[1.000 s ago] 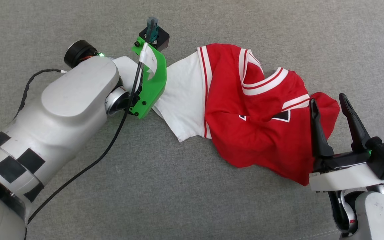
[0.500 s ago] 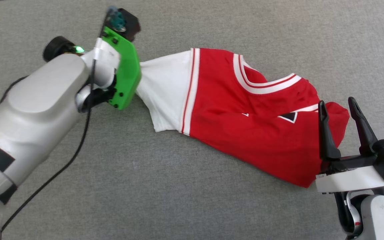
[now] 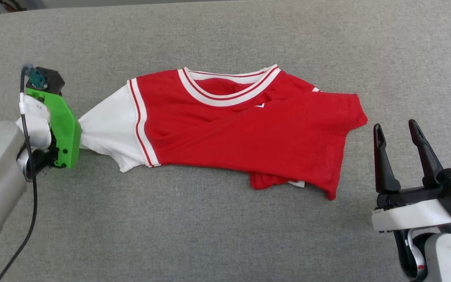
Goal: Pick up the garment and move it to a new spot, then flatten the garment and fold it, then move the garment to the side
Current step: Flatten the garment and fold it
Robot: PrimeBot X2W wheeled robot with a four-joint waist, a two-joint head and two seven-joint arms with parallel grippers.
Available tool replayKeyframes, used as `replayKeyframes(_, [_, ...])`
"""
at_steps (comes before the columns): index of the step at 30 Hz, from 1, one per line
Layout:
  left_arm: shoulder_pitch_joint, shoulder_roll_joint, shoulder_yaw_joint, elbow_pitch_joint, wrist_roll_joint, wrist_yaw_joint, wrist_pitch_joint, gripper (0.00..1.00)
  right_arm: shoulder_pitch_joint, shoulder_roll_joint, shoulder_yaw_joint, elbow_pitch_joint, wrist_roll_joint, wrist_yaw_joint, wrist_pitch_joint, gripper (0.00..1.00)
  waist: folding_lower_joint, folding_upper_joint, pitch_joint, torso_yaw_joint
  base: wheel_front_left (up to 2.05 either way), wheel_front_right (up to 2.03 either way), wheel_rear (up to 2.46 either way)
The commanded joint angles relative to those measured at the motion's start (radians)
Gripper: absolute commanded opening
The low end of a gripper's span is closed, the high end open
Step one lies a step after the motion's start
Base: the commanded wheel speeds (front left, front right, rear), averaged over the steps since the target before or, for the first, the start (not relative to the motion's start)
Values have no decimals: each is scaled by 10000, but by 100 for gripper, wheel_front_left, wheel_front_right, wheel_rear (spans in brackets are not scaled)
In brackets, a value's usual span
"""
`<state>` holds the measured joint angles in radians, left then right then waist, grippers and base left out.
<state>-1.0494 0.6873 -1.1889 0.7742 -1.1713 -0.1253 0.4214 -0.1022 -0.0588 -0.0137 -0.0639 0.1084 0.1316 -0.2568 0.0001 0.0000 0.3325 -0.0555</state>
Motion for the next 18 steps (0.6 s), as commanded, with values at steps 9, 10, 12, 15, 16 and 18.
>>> replayKeyframes(9, [701,-697,349,435,731,678,-3791,100,145,-305,-422,-118,-85,-9,-49,100,-1,0,-639,158,0,0,0])
replayKeyframes(10, [759,-771,443,396,847,838,-4442,100,97,-407,-541,-172,-71,-9,-49,100,-1,0,-774,233,0,0,0])
replayKeyframes(12, [902,-868,528,260,1095,1111,-5472,100,-57,-660,-684,-290,-31,-9,-49,100,-1,0,-975,356,0,0,0])
replayKeyframes(15, [1159,-976,817,-122,1354,1692,-6567,100,-528,-1150,-851,-386,65,-9,-49,100,-1,0,-1223,529,0,0,0])
replayKeyframes(16, [1253,-1008,954,-308,1447,1889,-6700,100,-689,-1303,-886,-365,120,-9,-49,100,-1,0,-1292,591,0,0,0])
replayKeyframes(18, [1501,-1034,1411,-862,1724,2356,-6811,100,-1065,-1648,-901,-226,305,-9,-49,100,-1,0,-1404,712,0,0,0])
